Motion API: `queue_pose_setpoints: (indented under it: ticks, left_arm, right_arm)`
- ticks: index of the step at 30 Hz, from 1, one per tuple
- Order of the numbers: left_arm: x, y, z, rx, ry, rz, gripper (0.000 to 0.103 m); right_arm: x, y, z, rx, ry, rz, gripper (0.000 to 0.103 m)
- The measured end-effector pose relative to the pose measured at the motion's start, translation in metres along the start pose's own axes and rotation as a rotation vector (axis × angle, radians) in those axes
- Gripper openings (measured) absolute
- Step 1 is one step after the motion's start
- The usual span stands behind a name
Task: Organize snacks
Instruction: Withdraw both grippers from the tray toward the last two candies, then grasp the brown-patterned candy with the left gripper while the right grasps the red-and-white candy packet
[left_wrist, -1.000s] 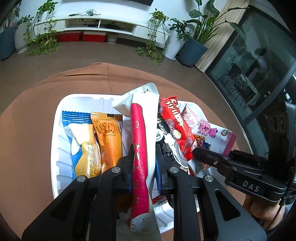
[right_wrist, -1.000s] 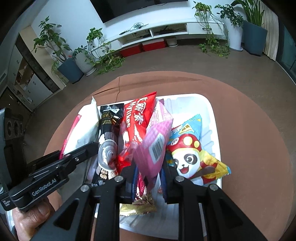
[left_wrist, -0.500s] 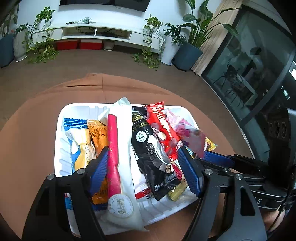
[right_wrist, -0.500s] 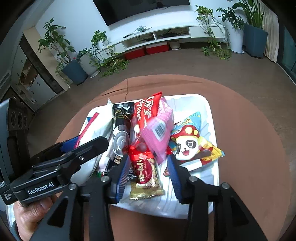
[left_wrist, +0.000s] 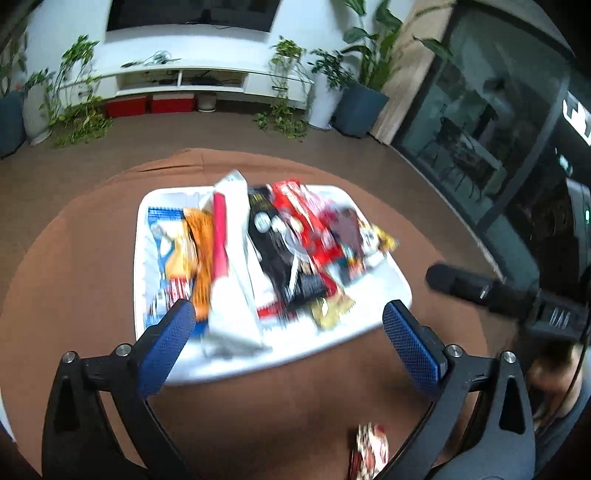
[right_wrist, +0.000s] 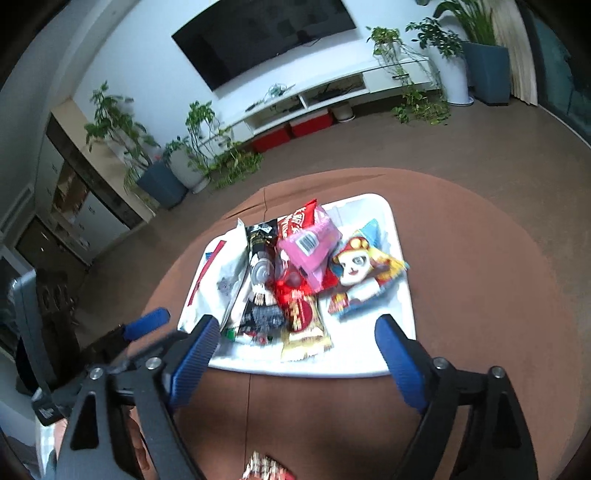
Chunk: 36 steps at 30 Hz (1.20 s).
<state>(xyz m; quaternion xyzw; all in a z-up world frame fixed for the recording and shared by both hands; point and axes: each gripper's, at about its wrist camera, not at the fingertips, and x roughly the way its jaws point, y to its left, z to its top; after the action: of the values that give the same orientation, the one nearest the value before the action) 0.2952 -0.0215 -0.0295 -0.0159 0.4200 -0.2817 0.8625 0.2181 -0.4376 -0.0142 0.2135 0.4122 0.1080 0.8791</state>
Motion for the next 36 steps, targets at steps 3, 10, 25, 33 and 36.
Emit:
queue_pose_setpoints:
  ticks: [3,10,25,33,36]
  left_arm:
    - [-0.012,-0.020,-0.028,0.110,0.004,0.021,0.103]
    - [-0.013,-0.059,-0.090,0.183,0.109,0.056,0.103]
    - [0.006,-0.094,-0.123,0.253,0.215,0.049,0.091]
    - [0.021,-0.090,-0.125,0.238,0.265,0.066,0.072]
    - [0.026,-0.091,-0.126,0.248,0.275,0.068,0.068]
  right_arm:
    - [-0.018,-0.006,-0.022,0.015,-0.001,0.023,0.089]
    - [-0.057,-0.021,-0.095,0.103,-0.014,0.007,0.089]
    - [-0.089,-0.013,-0.182,0.103,-0.013,-0.044,0.087]
    - [-0.088,-0.005,-0.187,0.071,-0.004,-0.040,0.085]
    - [-0.088,-0.007,-0.188,0.077,0.005,-0.037,0.084]
